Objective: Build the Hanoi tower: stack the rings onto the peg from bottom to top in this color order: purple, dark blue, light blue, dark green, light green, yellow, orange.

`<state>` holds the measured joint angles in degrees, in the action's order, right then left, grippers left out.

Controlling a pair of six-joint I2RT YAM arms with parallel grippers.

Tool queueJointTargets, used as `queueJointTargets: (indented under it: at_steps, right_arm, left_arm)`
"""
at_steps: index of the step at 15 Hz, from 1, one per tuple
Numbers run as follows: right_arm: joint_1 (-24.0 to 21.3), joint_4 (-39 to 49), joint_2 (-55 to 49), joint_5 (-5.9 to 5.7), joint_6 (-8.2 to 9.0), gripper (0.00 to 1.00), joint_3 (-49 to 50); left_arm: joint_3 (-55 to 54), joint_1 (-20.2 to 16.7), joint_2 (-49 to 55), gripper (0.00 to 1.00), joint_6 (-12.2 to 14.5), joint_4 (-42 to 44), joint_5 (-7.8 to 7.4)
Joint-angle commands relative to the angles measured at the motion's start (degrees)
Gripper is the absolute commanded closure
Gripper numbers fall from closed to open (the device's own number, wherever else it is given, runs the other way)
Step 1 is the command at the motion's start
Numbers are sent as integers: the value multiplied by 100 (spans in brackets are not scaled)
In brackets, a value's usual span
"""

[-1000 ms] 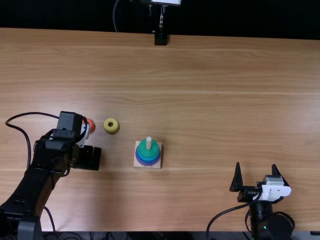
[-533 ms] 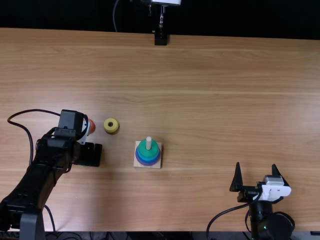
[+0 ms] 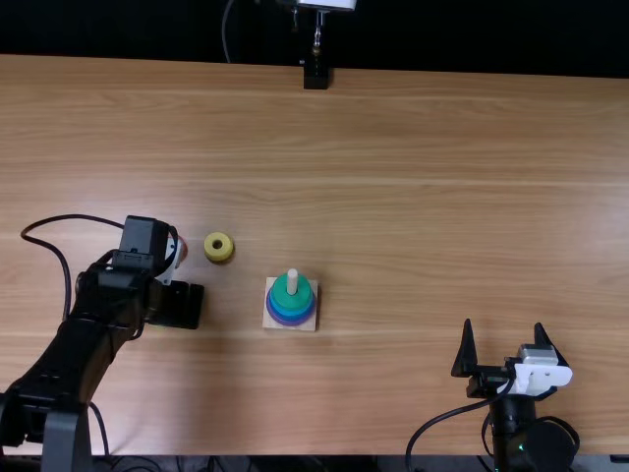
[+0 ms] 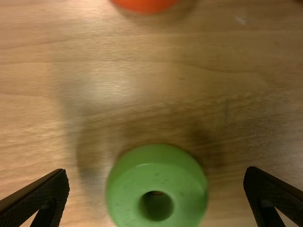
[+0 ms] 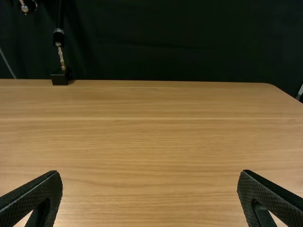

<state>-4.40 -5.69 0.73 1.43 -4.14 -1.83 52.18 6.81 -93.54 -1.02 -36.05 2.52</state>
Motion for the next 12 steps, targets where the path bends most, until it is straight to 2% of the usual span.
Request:
queueJointTargets:
  at_steps: [1,6,7,8,9,12]
  right_arm:
    - [-43,-112,-73,-112,45,0,86]
    - [-43,-112,-73,-112,45,0,86]
    - [-43,-112,-73,-112,45,0,86]
    - [-43,-112,-73,-112,45,0,86]
    - [-34,-112,-73,-112,45,0,86]
    - [-43,-112,-73,-112,45,0,86]
  left_arm:
    - [161,57,-174,0,49,-12,1]
    - [161,57,-182,0,49,-76,1]
    - [161,57,-174,30,59,-54,1]
    - [134,57,-174,84,49,-23,1]
    - [143,66,-174,100,38,-2,-10]
    - [178,84,-165,100,49,-2,-10]
